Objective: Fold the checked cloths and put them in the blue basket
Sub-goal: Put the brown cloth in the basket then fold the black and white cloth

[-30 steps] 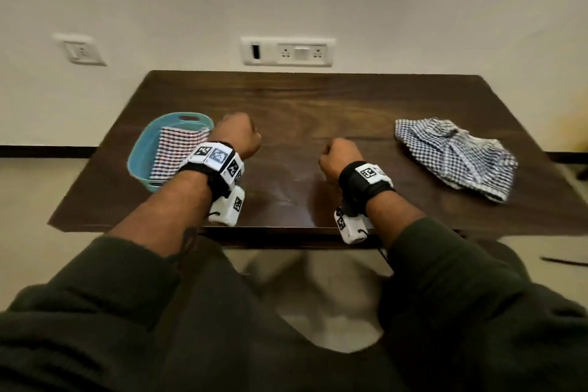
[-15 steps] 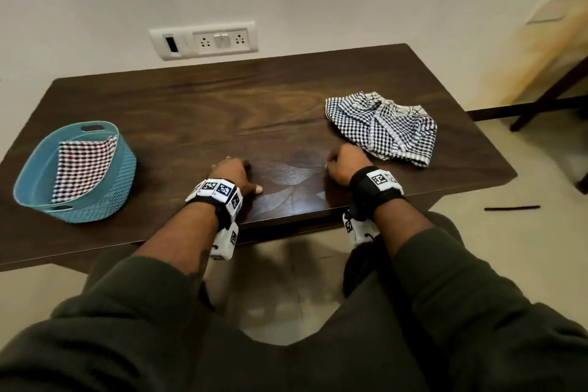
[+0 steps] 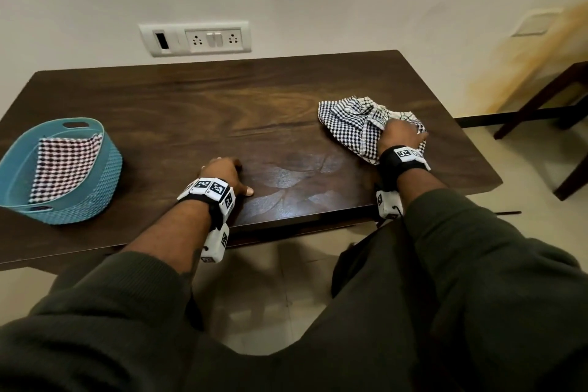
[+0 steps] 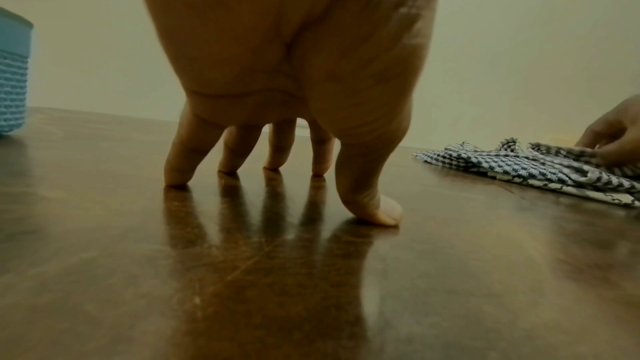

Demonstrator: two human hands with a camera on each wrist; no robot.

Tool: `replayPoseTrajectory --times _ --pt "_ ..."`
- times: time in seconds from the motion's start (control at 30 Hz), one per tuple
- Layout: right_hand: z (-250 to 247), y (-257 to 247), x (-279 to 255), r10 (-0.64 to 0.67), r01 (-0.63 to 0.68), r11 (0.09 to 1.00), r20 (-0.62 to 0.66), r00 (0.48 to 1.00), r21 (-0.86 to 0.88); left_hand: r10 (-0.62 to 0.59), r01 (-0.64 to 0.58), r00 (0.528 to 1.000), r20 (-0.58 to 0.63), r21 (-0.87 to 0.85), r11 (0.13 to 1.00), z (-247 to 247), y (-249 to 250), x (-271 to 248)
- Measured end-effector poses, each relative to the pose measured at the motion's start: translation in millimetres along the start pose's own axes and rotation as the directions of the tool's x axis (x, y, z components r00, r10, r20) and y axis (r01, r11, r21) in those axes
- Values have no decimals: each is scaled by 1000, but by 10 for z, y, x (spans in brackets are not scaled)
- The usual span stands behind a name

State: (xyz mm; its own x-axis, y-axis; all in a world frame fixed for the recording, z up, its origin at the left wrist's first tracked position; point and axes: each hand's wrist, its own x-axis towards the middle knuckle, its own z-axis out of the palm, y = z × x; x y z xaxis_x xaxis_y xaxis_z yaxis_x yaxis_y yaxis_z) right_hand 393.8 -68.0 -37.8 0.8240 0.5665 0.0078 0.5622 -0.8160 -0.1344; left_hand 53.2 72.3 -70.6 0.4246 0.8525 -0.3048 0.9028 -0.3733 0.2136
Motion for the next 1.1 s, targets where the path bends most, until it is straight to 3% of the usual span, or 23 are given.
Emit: replayPoseTrajectory --times 0.13,0.23,0.37,0.47,0.5,0.57,0.63,0.7,0.8,0.83,0.97,1.03,1.1 --pt "-336 -248 -48 -99 151 965 -235 967 214 -15 15 1000 19 7 1000 -34 15 15" --pt "-726 -581 -203 -213 361 854 -383 899 373 -8 8 1000 17 18 1000 -56 33 8" --pt "-1221 -1067 -573 -398 610 673 -490 776 419 14 -17 998 54 43 999 -77 16 -109" --pt "-1471 -1371 -823 -522 705 559 -476 708 436 53 -39 987 151 -91 995 -310 -56 -198" --pt "-1530 -1463 -895 -570 723 539 -445 690 431 68 -47 991 112 -181 982 -432 -81 -216" --pt "-1586 -1632 -1028 -665 756 509 -369 649 412 85 -116 992 -92 -423 899 -691 -76 -279" --pt "-1585 -1759 -1126 -722 784 483 -329 608 390 128 -292 942 -311 -563 773 -963 42 -410" --pt "-1591 -1885 -1245 -746 805 456 -332 578 378 149 -401 885 -441 -558 726 -1200 104 -556" --pt "-1655 -1969 -1362 -748 807 441 -335 573 394 118 -453 798 -591 -459 764 -1426 108 -664" --pt "-1678 -1964 -1371 -743 798 453 -326 584 398 99 -433 791 -604 -437 788 -1458 65 -652" --pt "-1713 -1870 -1421 -733 739 529 -213 646 417 -22 -271 832 -554 -441 856 -1533 -145 -683" --pt "-1698 -1838 -1484 -705 642 527 -136 697 557 -115 -212 824 -555 -490 846 -1551 -232 -704" --pt "-1675 -1837 -1593 -681 483 459 -54 730 745 -148 -238 817 -557 -561 793 -1549 -225 -788"
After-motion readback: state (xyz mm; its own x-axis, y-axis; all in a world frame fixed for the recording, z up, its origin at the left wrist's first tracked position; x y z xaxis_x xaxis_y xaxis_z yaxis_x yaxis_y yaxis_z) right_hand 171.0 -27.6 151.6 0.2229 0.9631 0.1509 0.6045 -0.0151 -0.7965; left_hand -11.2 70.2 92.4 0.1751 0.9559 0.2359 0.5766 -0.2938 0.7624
